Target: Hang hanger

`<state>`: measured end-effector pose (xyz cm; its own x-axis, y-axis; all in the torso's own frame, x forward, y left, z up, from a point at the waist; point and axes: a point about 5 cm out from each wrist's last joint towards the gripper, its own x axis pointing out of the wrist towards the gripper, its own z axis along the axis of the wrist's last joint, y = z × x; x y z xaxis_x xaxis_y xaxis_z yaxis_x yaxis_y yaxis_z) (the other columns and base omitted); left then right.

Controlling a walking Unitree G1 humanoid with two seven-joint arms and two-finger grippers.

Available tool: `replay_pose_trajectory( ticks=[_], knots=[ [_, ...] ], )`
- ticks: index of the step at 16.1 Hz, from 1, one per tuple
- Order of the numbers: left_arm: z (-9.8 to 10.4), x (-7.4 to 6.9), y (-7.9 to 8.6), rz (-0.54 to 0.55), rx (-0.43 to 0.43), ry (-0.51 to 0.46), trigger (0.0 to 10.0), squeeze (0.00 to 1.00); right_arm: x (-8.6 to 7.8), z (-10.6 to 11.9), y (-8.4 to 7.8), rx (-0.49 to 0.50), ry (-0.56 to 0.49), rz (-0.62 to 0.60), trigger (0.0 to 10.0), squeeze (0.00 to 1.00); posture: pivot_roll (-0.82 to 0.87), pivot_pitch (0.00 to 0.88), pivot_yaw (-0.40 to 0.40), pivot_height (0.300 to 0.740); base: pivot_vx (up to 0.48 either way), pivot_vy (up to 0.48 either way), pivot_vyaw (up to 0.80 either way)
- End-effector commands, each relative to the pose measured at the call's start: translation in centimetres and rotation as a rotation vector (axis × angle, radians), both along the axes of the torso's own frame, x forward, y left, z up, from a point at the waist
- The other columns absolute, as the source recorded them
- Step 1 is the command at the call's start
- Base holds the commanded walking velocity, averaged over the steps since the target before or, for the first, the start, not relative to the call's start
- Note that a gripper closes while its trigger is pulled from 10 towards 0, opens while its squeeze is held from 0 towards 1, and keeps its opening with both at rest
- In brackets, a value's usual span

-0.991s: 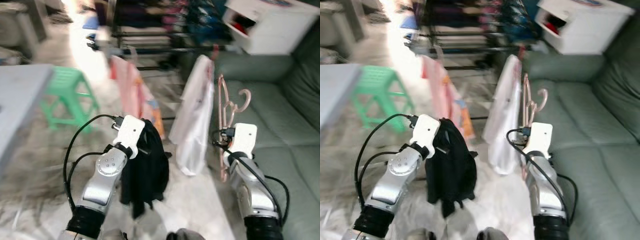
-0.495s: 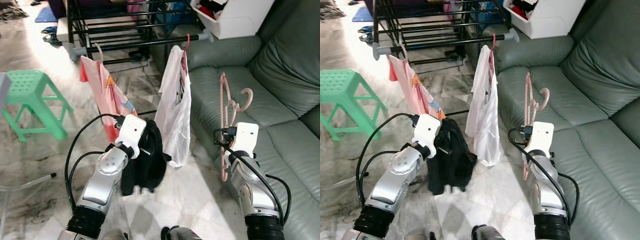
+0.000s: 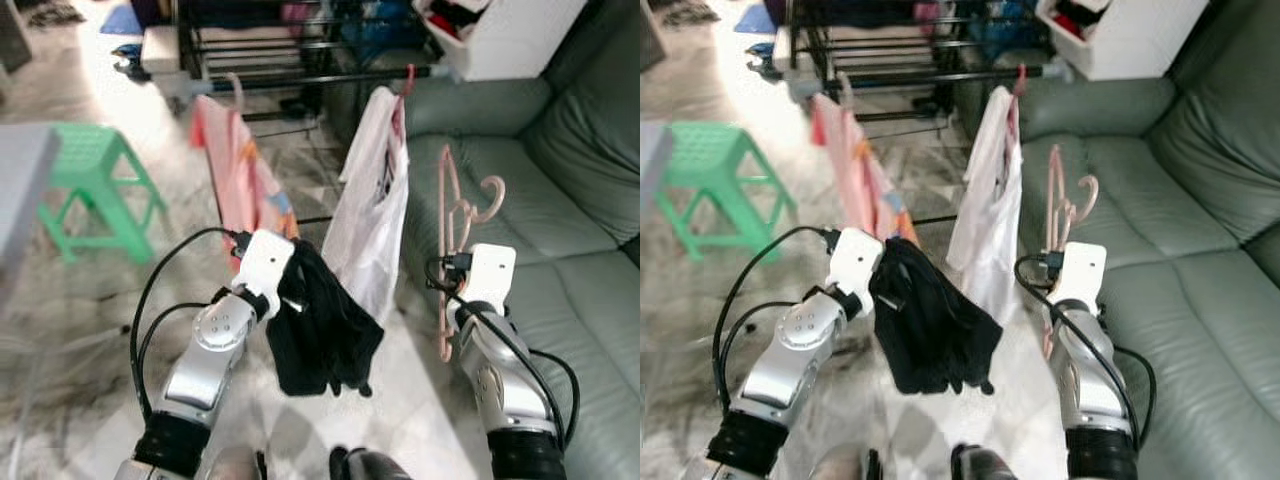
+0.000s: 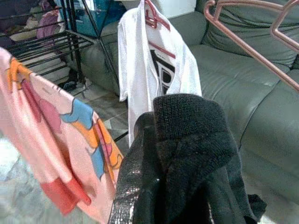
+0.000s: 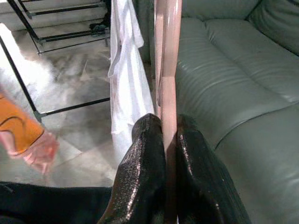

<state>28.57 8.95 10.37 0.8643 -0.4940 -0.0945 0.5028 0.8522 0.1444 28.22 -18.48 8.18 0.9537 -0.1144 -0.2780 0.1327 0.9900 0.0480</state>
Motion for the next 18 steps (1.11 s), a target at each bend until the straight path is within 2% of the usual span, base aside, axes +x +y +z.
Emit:
replay_pose_trajectory(
  ticks=[1,7,10,11,13,14,15,16,17,18],
  knots=[
    [1.2,0.0,-0.4,-0.024,-0.013,-0.046,10.0,0.0,0.1,0.2,-0.4,-0.002,-0.018,-0.019,10.0,0.0,-0.03,0.0,-0.032,0.74,-0.33,0.0,0.0],
    [1.3,0.2,-0.5,-0.034,-0.009,-0.053,10.0,0.0,0.4,0.4,-0.4,-0.008,-0.015,-0.025,10.0,0.0,-0.03,0.008,-0.031,0.74,-0.299,0.0,0.0],
    [1.5,0.2,-0.5,-0.071,0.019,-0.086,10.0,0.0,0.4,0.3,-0.4,-0.006,-0.018,-0.023,10.0,0.0,-0.03,0.01,-0.028,0.74,0.0,0.0,-0.46],
    [1.5,0.4,-0.1,-0.156,0.113,-0.141,10.0,0.0,0.3,0.2,-0.3,-0.006,-0.016,-0.019,10.0,0.0,-0.03,0.002,-0.028,0.74,0.0,0.0,0.0],
    [1.9,1.9,1.2,-0.298,0.261,-0.162,10.0,0.0,0.2,0.0,-0.5,-0.007,-0.011,-0.021,10.0,0.0,-0.03,0.0,-0.022,0.74,0.0,0.0,0.0],
    [2.0,2.1,1.5,-0.369,0.26,-0.124,10.0,0.0,0.2,-0.1,-0.5,-0.009,-0.008,-0.02,10.0,0.0,-0.03,0.0,-0.019,0.74,0.0,0.0,0.0],
    [1.2,2.1,2.1,-0.537,0.319,0.029,10.0,0.0,0.3,-0.2,-0.5,-0.009,-0.005,-0.021,10.0,0.0,-0.02,0.0,-0.012,0.74,0.0,0.0,0.0],
    [0.1,1.7,3.5,-0.71,0.485,0.171,10.0,0.0,0.3,-0.3,-0.4,-0.006,-0.004,-0.023,10.0,0.0,-0.02,0.0,-0.004,0.74,0.0,0.0,0.0],
    [-0.7,2.3,5.2,-0.749,0.727,0.201,10.0,0.0,0.3,-0.3,-0.4,-0.005,-0.003,-0.023,10.0,0.0,-0.02,0.0,0.003,0.74,0.0,0.0,0.0],
    [-0.1,5.7,7.1,-0.588,1.168,0.016,10.0,0.0,0.3,-0.5,-0.2,-0.002,0.002,-0.022,10.0,0.0,-0.02,0.0,0.011,0.74,0.0,0.0,0.0]
  ],
)
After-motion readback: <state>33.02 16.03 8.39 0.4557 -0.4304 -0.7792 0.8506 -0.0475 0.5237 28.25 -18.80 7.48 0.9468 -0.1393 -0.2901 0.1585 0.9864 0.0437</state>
